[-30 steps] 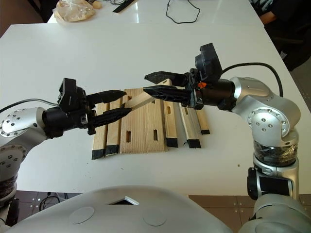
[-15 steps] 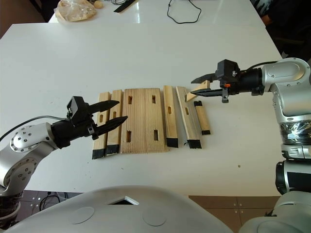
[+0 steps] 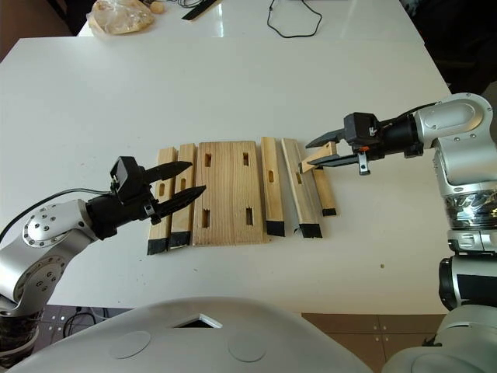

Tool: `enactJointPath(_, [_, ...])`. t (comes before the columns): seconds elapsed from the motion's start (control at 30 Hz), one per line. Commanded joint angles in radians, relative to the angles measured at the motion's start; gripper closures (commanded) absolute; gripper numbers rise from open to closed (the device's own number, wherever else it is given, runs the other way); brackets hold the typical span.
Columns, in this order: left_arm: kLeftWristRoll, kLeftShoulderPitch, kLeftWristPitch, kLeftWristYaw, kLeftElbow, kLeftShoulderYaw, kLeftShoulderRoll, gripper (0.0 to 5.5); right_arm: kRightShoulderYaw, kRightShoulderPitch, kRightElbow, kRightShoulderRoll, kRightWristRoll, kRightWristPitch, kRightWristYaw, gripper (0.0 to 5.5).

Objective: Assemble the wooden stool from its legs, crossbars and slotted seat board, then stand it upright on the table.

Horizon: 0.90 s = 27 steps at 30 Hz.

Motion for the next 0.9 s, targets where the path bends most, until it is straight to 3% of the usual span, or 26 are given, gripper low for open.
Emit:
enactJointPath(0.03, [0.006,-0.003,0.010,0.000,-0.011,-0.002,0.000,2.52,0.018,0.051,-0.033,-0.001,-0.014,0.000,0.010,4.20])
enactJointPath(0.5, [0.001,-0.013,0.022,-0.011,-0.016,-0.001,0.003,2.52,0.039,0.071,-0.062,0.000,0.003,0.078,0.020,4.20])
enactJointPath(0.63, [-0.043,-0.027,0.043,-0.003,-0.023,-0.002,-0.020,2.52,0.170,-0.071,0.013,0.014,0.049,0.204,0.060,4.20])
enactJointPath(0.77, [-0.079,-0.046,0.067,0.003,-0.033,0.001,-0.023,2.52,0.316,-0.196,0.172,0.043,0.010,0.178,0.061,4.20])
enactJointPath(0.9, [-0.079,-0.033,0.076,0.001,-0.045,-0.009,-0.017,2.52,0.389,-0.215,0.222,0.026,0.000,0.116,0.061,4.20])
